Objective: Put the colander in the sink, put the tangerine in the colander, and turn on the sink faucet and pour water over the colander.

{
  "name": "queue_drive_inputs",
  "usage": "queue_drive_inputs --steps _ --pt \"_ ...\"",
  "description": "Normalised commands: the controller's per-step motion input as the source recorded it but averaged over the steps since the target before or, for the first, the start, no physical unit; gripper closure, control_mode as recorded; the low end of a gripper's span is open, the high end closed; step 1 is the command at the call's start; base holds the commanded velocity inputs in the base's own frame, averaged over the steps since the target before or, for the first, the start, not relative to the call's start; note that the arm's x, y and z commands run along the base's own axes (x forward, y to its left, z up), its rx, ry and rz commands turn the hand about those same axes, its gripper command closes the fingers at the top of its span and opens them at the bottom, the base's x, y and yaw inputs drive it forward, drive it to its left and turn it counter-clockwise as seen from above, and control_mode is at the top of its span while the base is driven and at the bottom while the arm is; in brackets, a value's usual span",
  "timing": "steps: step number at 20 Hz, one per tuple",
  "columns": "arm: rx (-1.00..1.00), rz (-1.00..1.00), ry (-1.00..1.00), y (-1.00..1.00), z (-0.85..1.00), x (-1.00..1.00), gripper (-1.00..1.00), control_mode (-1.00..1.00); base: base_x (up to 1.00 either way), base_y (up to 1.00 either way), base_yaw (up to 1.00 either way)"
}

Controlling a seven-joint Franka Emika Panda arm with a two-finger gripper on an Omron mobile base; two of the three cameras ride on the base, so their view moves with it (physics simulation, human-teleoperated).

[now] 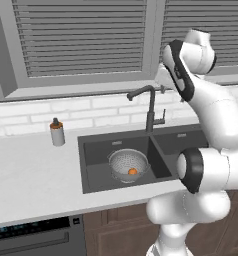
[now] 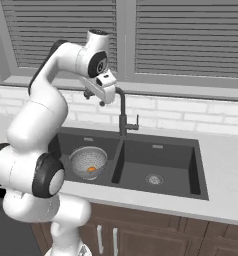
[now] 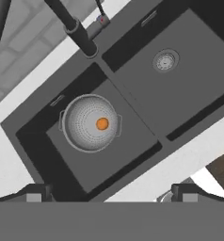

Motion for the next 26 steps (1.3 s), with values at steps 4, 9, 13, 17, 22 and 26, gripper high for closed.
queue_drive_inputs --steps 4,9,13,17,22,26 --pt "0.00 0.21 -0.01 -0.46 -0.20 -0.45 -1.00 -1.00 0.00 0.00 0.00" --pt "-0.05 0.21 0.00 -0.30 -0.28 -0.27 -1.00 -1.00 0.00 0.00 0.00" --pt "-0.10 0.18 0.04 -0.18 -0.33 -0.04 -1.00 -1.00 0.00 0.00 0.00" --pt "-0.19 0.13 0.14 -0.03 -0.33 0.00 -1.00 -1.00 0.00 0.00 0.00" --pt "-0.16 0.12 0.15 -0.12 -0.24 0.01 -1.00 -1.00 0.00 0.00 0.00" --pt "-0.01 0.12 0.16 -0.29 -0.13 0.16 -1.00 -1.00 0.00 0.00 0.00"
